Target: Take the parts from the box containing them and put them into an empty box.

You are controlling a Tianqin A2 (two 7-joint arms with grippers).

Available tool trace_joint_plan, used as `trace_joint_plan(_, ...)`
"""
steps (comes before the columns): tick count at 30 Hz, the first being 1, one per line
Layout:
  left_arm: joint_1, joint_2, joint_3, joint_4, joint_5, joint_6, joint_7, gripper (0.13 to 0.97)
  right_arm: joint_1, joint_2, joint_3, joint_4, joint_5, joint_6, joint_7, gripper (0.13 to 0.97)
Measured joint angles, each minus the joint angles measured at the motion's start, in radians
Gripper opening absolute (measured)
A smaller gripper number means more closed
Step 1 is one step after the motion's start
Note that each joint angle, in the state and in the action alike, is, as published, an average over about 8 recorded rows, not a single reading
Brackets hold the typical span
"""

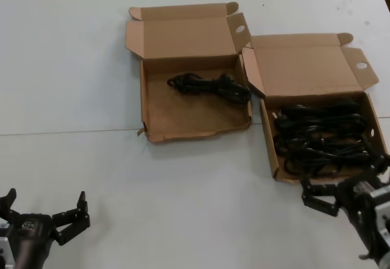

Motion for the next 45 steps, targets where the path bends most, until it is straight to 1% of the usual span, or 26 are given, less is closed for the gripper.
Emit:
trace_joint_plan(5,0.000,0.000,0.000,0.000,0.000,0.000,0.000,0.966,-0.046,-0.005,0.014,0.024,0.006,0.039,0.000,0.966)
trace_joint_plan(9,0.000,0.000,0.000,0.000,0.000,0.000,0.000,0.966,-0.059,-0.006,0.018,0.031,0.008,0.050,0.000,0.966)
trace_joint_plan(45,0.000,0.000,0.000,0.000,0.000,0.000,0.000,0.966,-0.061,-0.006,0.019,0.032,0.008,0.052,0.000,0.966)
